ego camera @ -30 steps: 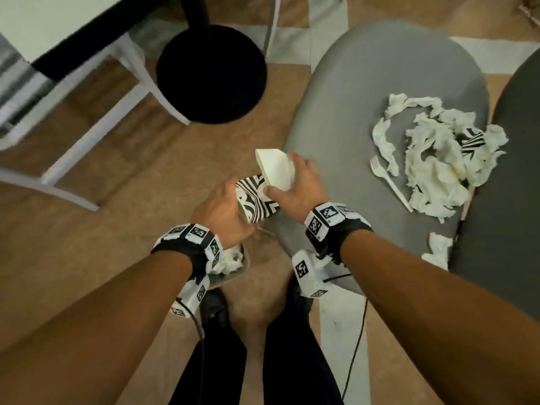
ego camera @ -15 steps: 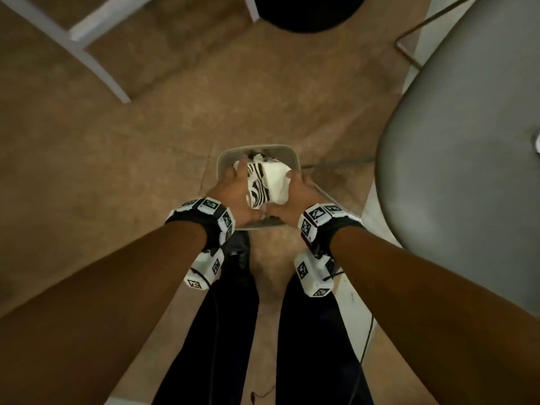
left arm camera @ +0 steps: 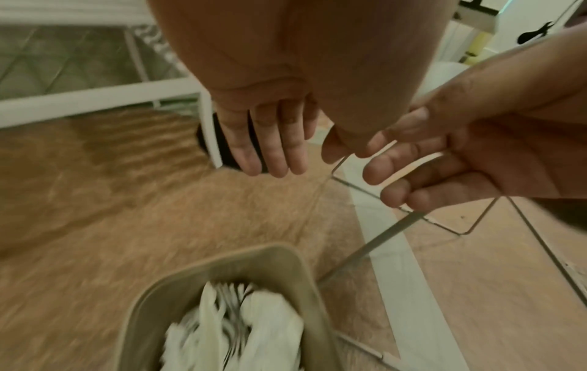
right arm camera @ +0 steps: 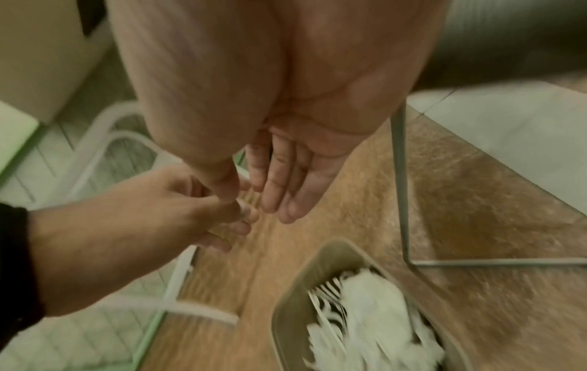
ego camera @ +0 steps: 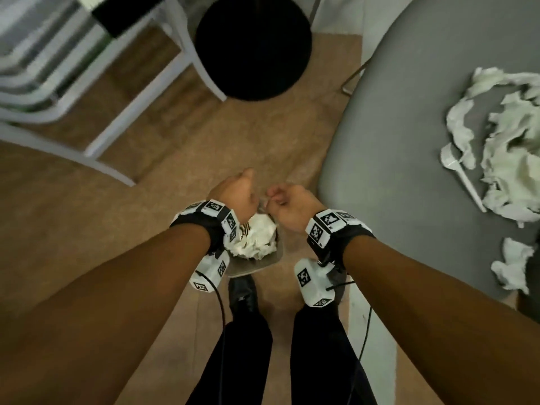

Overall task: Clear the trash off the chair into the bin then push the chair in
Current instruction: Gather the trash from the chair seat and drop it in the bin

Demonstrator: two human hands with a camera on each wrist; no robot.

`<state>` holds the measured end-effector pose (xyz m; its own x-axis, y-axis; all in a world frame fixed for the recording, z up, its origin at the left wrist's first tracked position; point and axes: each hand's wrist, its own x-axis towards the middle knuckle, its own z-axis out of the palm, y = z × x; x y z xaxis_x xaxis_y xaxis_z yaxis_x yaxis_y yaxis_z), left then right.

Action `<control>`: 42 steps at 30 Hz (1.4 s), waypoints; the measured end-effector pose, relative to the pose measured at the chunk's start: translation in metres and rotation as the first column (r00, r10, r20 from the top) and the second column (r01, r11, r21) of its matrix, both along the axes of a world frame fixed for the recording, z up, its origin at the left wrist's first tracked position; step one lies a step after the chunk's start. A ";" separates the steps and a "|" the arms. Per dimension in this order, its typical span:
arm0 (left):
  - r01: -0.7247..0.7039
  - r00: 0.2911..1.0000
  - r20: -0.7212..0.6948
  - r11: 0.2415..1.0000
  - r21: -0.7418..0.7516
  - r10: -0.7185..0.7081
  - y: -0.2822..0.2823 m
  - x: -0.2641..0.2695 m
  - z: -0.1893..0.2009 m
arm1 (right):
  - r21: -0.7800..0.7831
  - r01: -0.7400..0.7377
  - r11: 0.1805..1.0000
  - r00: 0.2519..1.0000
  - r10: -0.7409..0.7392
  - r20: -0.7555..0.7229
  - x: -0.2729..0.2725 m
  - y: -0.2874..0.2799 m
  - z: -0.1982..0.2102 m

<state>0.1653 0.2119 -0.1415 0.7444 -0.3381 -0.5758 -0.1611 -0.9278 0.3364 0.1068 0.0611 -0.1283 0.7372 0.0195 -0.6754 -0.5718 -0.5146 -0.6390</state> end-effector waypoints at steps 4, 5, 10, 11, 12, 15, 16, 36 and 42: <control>0.105 0.990 0.098 0.993 -0.052 -0.099 -0.068 0.027 0.033 | -0.046 0.138 0.989 0.977 -0.129 0.169 0.014 -0.067 0.038; 0.127 0.986 0.112 0.990 -0.059 -0.120 -0.090 0.030 0.038 | -0.062 0.188 0.980 0.966 -0.173 0.194 0.013 -0.091 0.044; 0.188 0.981 0.089 0.961 -0.203 -0.173 -0.214 0.020 0.048 | -0.078 0.587 0.806 0.791 -0.551 0.265 -0.005 -0.221 0.055; 0.239 0.970 0.101 0.946 -0.219 -0.222 -0.238 0.014 0.048 | -0.091 0.662 0.744 0.733 -0.617 0.287 -0.012 -0.245 0.057; 0.305 0.951 0.119 0.927 -0.217 -0.285 -0.261 0.007 0.049 | -0.105 0.718 0.688 0.681 -0.663 0.311 -0.018 -0.268 0.056; 0.498 0.864 0.203 0.843 -0.204 -0.461 -0.319 -0.015 0.052 | -0.196 0.769 0.609 0.628 -0.661 0.412 -0.034 -0.321 0.056; 0.543 0.836 0.222 0.816 -0.198 -0.502 -0.336 -0.024 0.053 | -0.230 0.775 0.589 0.619 -0.632 0.467 -0.039 -0.335 0.055; 0.494 0.857 0.182 0.869 -0.023 -0.482 -0.470 -0.053 0.021 | -0.615 0.447 0.650 0.865 -0.490 0.110 -0.027 -0.478 0.040; 0.400 0.916 0.088 0.868 -0.295 -0.392 -0.452 -0.042 0.023 | -0.623 0.515 0.589 0.848 -0.456 0.270 -0.030 -0.471 0.052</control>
<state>0.1234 -0.2406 -0.1190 0.5239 -0.7610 -0.3826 -0.5056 -0.6393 0.5794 0.0763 -0.4094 -0.0763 0.5510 -0.7755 -0.3083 -0.8296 -0.4691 -0.3028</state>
